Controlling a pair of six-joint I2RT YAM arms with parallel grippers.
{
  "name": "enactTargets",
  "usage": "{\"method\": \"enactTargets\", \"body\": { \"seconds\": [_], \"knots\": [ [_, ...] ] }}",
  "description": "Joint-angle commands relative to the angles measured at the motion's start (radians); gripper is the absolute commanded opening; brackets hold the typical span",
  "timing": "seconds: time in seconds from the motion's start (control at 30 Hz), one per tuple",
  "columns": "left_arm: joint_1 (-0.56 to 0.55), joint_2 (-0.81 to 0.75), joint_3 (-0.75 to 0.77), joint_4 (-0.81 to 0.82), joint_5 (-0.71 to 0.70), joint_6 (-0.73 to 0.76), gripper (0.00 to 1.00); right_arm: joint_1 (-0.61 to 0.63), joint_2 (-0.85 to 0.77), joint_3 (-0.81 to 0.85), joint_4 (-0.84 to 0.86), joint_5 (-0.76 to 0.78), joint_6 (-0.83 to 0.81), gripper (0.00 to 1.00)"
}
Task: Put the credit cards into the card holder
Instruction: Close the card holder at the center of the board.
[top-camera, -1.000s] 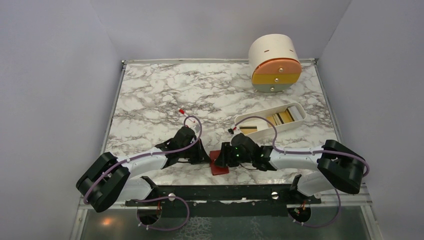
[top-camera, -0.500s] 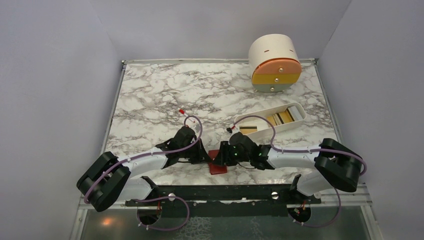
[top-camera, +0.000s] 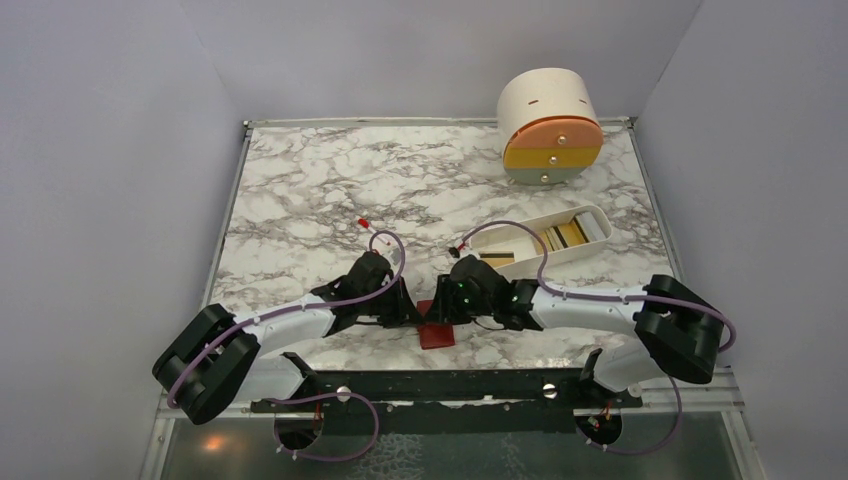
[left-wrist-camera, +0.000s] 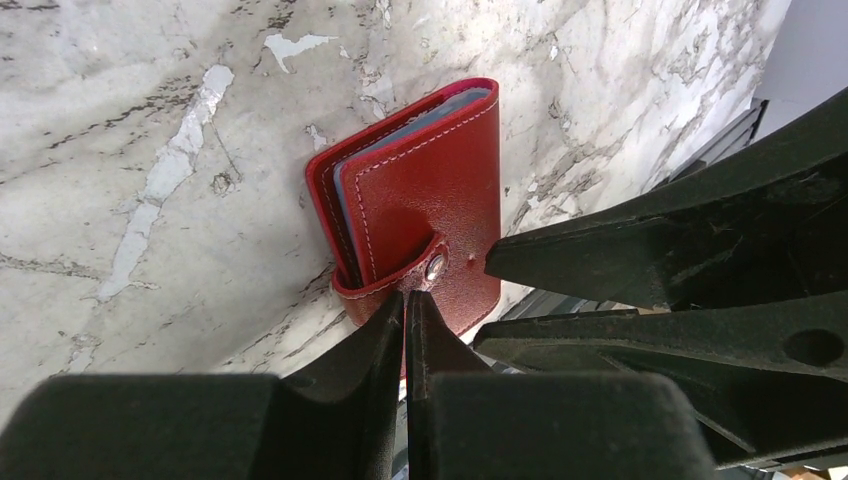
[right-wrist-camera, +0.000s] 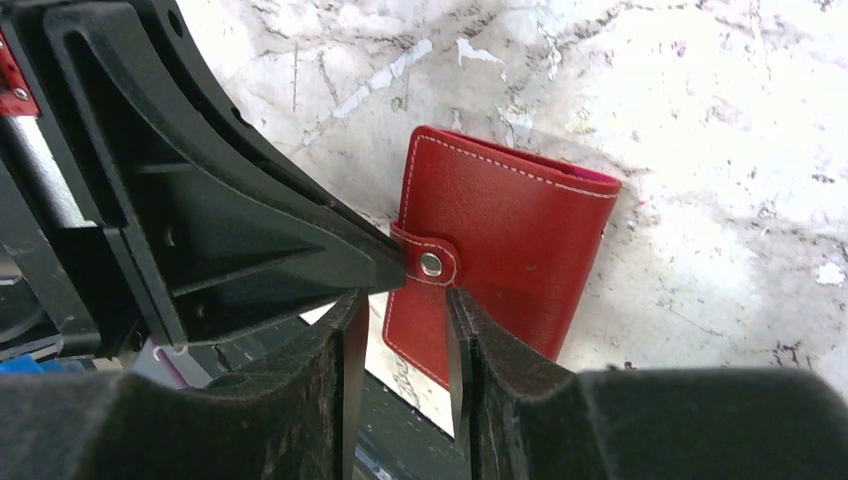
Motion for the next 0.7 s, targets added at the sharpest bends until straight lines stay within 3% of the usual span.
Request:
{"method": "enactTargets", "body": {
  "seconds": [0.0,0.2,0.67],
  "knots": [
    [-0.001,0.005,0.013,-0.014,0.028,0.015,0.09,0.006,0.041,0.053,-0.026,0.033,-0.030,0.34],
    [-0.001,0.019,0.009,-0.017,0.037,0.022,0.09,0.006,0.104,0.102,-0.087,0.025,-0.043,0.32],
    [-0.007,0.045,0.017,-0.014,0.033,0.046,0.09,0.006,0.131,0.068,-0.040,-0.022,-0.053,0.29]
  ]
}}
